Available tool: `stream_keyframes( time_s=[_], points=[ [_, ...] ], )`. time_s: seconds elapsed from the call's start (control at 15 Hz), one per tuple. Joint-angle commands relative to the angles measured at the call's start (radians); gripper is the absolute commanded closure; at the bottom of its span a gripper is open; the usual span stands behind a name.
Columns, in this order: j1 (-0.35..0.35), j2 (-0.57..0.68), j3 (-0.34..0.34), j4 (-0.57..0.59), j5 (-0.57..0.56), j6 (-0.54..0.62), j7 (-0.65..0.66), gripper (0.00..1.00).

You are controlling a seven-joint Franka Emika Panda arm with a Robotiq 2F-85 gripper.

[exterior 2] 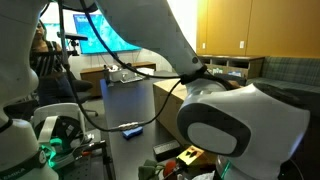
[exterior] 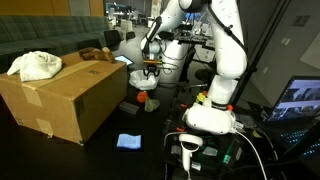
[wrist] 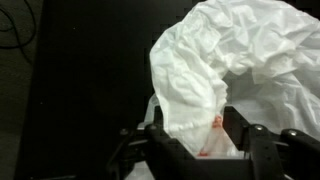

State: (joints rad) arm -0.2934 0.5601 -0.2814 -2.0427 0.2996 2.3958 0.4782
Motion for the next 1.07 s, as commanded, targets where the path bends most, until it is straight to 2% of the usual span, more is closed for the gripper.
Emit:
stream_keyframes(
  time_s=[0.0,0.07,0.33,0.6,1.0],
  points=[
    [0.012,-0.086,0.004,-0.067,-0.032,0.0,-0.104,0.06],
    [0.013,-0.109,0.004,-0.086,-0.037,-0.002,-0.129,0.01],
    [0.033,-0.213,0.01,-0.193,-0.069,0.01,-0.201,0.0],
    [0.06,-0.308,0.062,-0.302,-0.054,0.011,-0.297,0.0],
    [0.136,-0.367,0.165,-0.395,-0.006,0.044,-0.317,0.0]
  ],
)
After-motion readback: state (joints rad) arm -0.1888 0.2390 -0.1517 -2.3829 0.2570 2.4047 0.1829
